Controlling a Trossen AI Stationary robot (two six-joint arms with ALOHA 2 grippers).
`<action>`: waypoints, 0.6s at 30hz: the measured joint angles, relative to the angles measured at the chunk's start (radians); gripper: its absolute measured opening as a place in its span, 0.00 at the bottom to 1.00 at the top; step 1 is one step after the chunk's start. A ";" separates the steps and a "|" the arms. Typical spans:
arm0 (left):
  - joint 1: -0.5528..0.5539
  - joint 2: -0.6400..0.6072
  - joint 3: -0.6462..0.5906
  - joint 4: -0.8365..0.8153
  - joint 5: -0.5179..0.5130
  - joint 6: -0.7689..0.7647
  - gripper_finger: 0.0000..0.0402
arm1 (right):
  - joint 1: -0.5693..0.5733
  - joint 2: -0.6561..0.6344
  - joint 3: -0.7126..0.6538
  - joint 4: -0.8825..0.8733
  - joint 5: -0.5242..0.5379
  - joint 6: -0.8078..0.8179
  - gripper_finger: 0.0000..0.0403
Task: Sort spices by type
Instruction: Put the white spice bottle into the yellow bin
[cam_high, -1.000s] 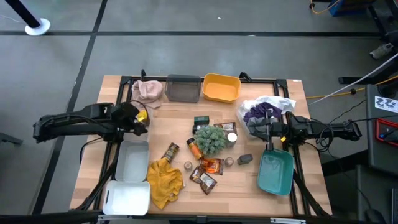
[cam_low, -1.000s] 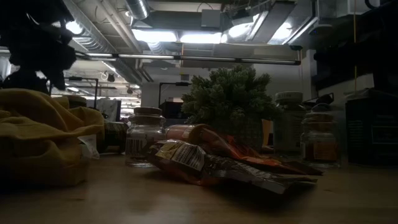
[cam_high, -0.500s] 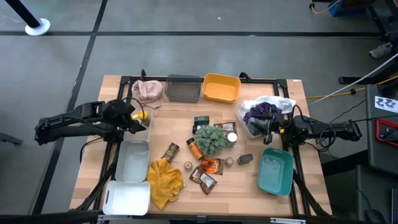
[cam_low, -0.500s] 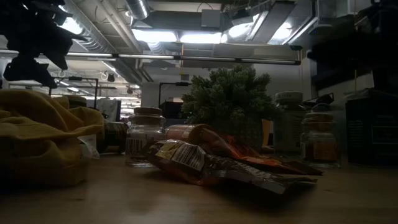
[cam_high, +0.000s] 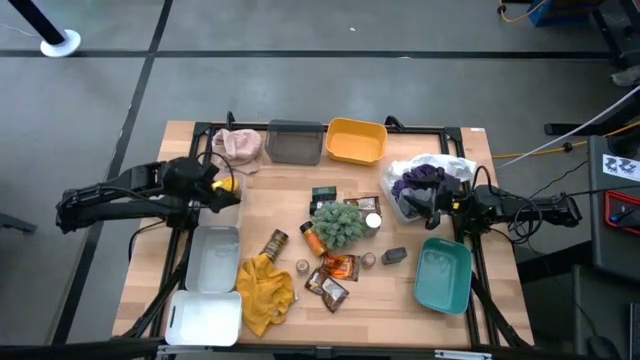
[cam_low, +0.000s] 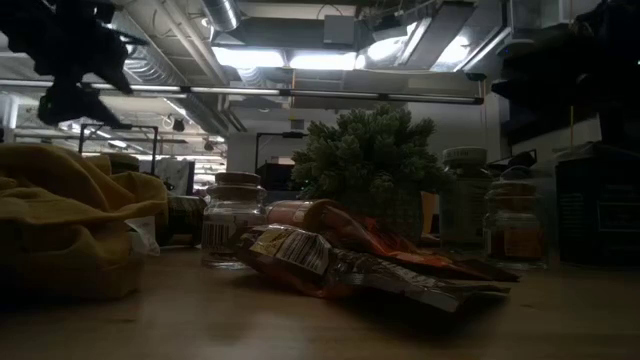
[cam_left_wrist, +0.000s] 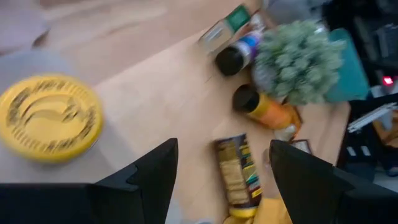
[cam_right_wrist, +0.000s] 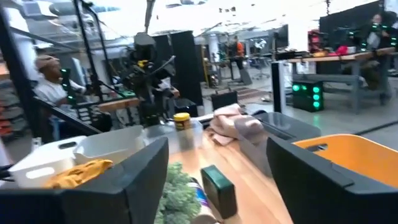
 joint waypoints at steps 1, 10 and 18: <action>0.000 0.000 0.000 0.022 0.000 0.014 0.59 | 0.000 0.000 0.000 0.005 -0.014 0.000 0.69; 0.000 0.000 0.000 0.180 -0.001 0.092 0.59 | 0.000 0.053 0.032 -0.011 -0.061 -0.005 0.71; 0.000 0.001 0.000 0.237 -0.005 0.142 0.59 | 0.000 0.298 0.189 -0.095 -0.104 -0.108 0.71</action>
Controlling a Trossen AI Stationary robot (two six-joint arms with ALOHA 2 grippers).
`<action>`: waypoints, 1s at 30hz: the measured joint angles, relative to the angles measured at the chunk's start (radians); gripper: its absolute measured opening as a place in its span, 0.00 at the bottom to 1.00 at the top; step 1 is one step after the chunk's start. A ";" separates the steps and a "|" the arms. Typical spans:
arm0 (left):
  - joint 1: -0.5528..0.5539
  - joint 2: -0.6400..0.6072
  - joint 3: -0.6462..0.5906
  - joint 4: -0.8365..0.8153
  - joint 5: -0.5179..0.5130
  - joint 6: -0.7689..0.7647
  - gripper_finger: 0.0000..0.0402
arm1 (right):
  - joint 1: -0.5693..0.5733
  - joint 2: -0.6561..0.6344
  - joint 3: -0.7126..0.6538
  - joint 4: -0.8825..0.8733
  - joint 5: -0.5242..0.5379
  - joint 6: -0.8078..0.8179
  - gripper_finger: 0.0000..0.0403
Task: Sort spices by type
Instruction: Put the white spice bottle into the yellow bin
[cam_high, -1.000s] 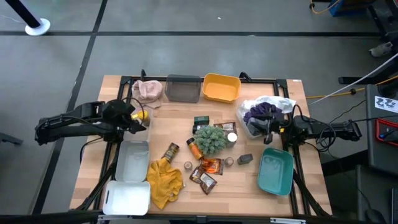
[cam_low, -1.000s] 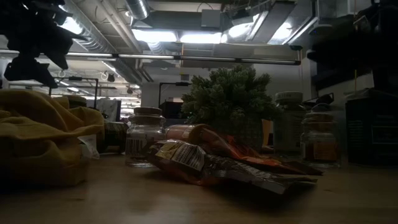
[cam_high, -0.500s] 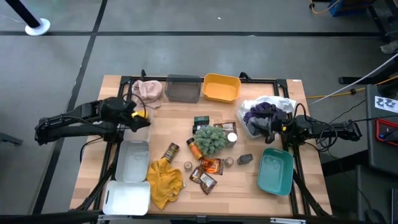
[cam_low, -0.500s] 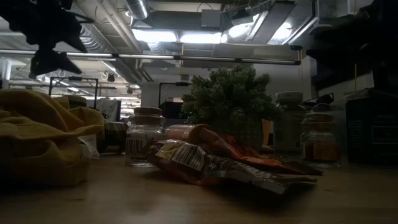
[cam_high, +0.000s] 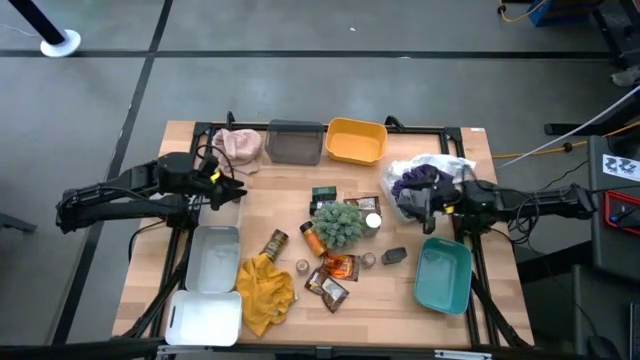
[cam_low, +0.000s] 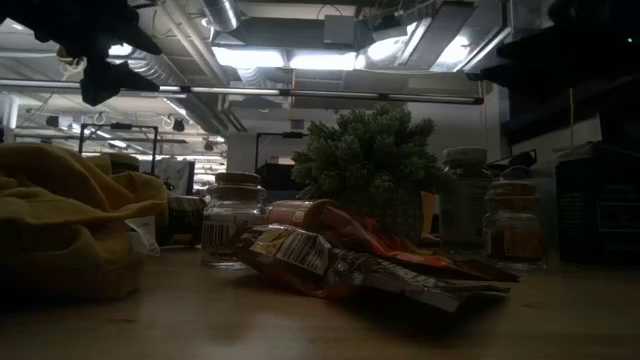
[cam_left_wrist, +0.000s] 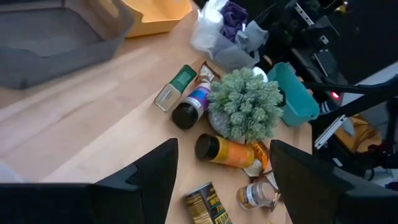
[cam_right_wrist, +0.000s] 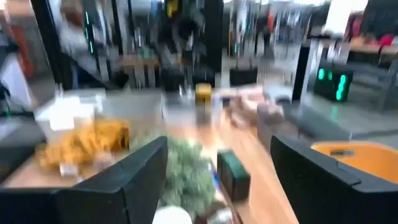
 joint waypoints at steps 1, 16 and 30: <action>0.000 0.000 0.000 0.000 -0.003 0.000 0.59 | 0.000 0.037 0.027 -0.043 0.000 0.000 0.71; 0.000 0.000 -0.001 -0.010 -0.040 0.033 0.59 | 0.000 0.618 0.423 -0.414 -0.079 0.005 0.71; 0.000 0.002 -0.001 -0.016 -0.040 0.057 0.59 | 0.000 0.908 0.625 -0.623 -0.182 0.005 0.71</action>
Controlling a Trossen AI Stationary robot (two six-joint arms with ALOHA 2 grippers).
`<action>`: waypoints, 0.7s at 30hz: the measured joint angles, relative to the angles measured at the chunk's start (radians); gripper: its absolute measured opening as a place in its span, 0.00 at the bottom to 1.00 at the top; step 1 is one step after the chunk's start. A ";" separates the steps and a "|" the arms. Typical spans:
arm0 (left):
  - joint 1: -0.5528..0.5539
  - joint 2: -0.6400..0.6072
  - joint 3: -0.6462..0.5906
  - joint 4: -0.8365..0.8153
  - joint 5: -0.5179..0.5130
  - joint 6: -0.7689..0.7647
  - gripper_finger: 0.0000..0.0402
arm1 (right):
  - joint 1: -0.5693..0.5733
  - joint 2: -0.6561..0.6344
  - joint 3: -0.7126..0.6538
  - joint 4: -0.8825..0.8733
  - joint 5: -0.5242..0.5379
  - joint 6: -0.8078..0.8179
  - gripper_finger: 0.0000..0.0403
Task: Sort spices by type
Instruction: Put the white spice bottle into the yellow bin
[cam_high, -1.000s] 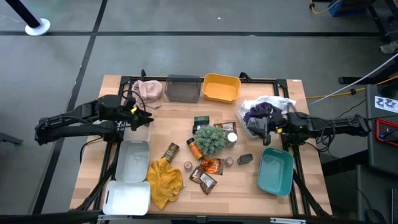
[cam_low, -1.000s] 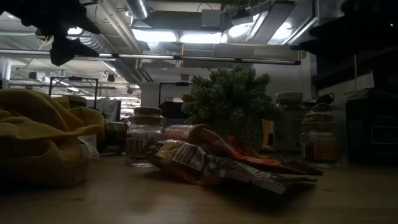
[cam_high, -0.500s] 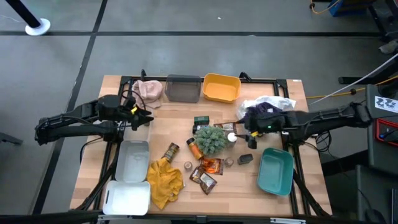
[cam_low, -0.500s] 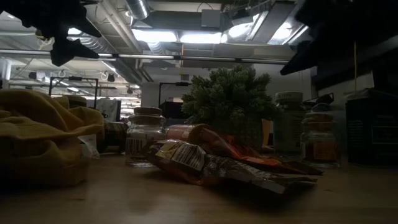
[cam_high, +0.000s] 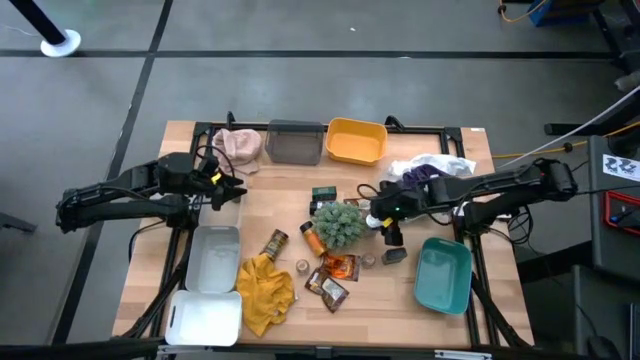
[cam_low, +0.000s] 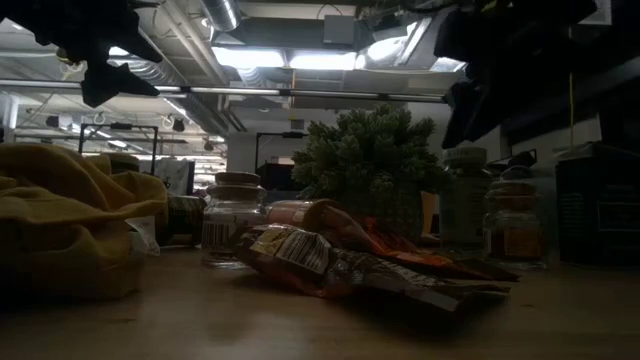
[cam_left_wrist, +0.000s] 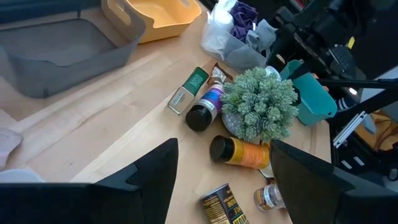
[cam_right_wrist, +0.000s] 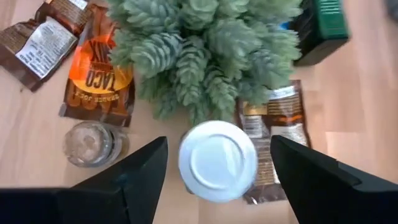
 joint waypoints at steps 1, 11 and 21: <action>0.000 0.000 0.000 0.000 0.000 0.001 0.59 | 0.000 0.008 0.000 -0.003 -0.003 0.000 0.71; 0.000 0.000 0.000 -0.021 0.000 0.000 0.59 | 0.000 0.032 0.003 -0.003 0.016 0.000 0.71; 0.000 0.000 0.000 -0.020 0.000 0.001 0.59 | 0.000 0.101 0.003 -0.001 0.016 -0.003 0.71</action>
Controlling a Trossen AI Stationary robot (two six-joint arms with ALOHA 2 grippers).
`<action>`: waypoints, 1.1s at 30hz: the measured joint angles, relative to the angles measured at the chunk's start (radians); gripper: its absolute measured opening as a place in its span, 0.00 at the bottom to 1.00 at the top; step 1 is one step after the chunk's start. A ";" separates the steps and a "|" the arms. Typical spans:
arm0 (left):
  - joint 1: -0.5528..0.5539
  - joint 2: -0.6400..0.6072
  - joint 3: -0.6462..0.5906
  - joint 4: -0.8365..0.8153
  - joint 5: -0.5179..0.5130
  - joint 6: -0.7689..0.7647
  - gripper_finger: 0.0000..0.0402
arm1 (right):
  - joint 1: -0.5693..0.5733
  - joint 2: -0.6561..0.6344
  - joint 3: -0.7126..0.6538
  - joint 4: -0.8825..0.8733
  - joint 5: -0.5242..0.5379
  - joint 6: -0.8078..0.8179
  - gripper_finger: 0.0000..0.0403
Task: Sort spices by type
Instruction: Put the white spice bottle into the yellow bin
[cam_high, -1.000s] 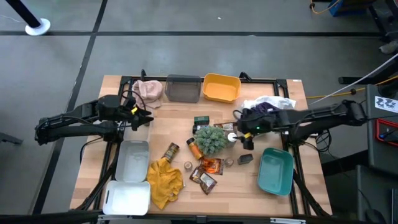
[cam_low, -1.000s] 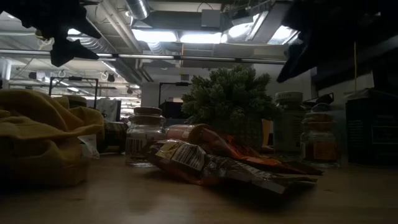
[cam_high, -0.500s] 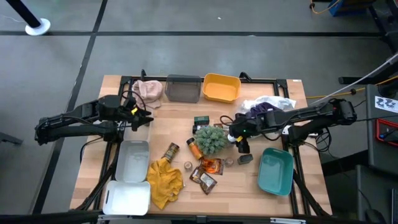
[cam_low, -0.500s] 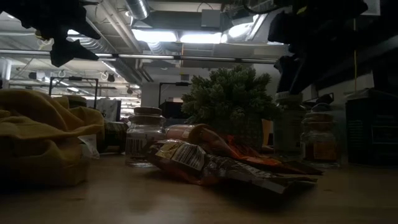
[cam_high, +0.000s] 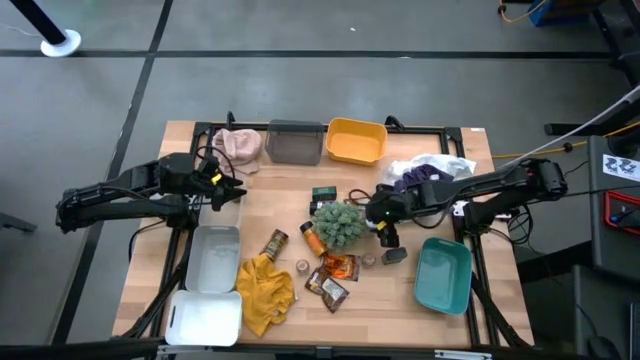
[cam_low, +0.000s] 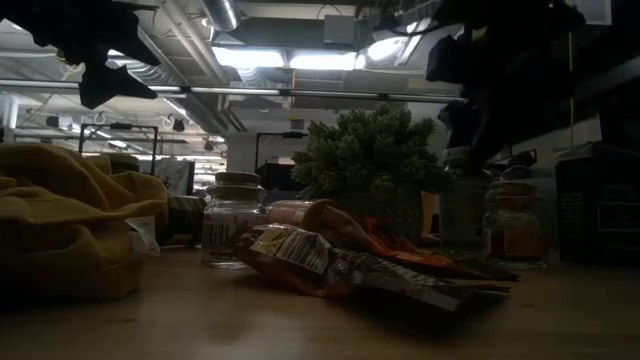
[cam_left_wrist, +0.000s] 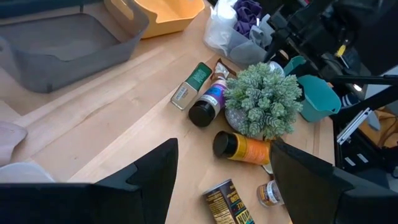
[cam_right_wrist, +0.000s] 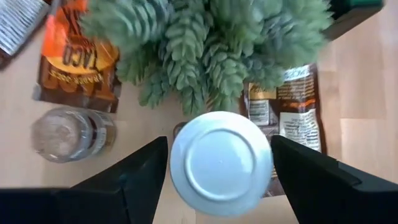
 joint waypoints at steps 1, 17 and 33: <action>0.000 0.000 0.000 0.000 0.000 0.000 0.59 | 0.000 0.012 0.000 0.003 0.000 0.000 0.71; 0.000 0.000 0.000 0.002 -0.003 0.000 0.59 | 0.000 0.037 0.000 0.034 -0.021 -0.106 0.50; 0.000 0.000 0.000 0.004 -0.018 0.009 0.59 | -0.014 0.038 0.254 -0.263 0.030 -0.233 0.50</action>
